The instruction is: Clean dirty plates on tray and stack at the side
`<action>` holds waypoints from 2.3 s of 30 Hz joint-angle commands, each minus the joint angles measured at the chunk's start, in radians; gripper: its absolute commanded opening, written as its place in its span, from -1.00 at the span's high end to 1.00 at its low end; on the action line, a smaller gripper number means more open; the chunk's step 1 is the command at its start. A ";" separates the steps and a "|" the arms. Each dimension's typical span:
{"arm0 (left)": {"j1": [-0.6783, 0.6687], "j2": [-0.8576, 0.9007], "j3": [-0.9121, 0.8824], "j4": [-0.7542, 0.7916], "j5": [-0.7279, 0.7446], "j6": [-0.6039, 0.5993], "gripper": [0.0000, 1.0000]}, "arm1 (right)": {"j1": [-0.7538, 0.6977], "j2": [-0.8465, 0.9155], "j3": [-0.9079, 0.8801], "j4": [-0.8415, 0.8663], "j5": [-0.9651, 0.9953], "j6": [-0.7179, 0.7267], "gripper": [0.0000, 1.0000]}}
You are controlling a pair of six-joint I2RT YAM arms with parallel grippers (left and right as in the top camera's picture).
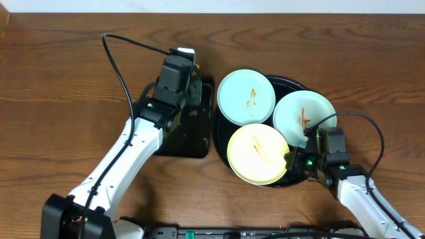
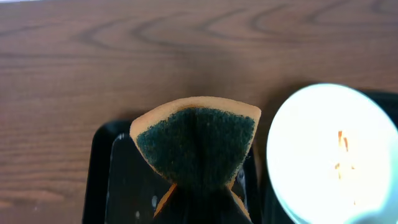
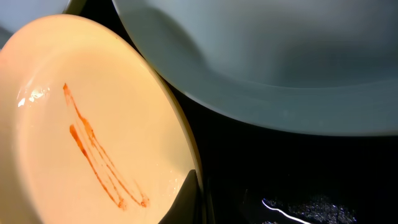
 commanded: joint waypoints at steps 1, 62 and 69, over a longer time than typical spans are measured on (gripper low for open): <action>0.002 0.004 0.005 -0.069 -0.018 -0.063 0.85 | 0.015 0.002 -0.002 -0.001 -0.001 0.006 0.97; -0.542 0.399 0.035 0.050 0.507 -0.617 0.85 | 0.015 0.002 -0.002 -0.009 -0.002 0.006 0.97; -0.524 0.420 0.035 0.014 0.362 -0.557 0.85 | 0.015 0.002 -0.002 -0.011 -0.006 0.006 0.98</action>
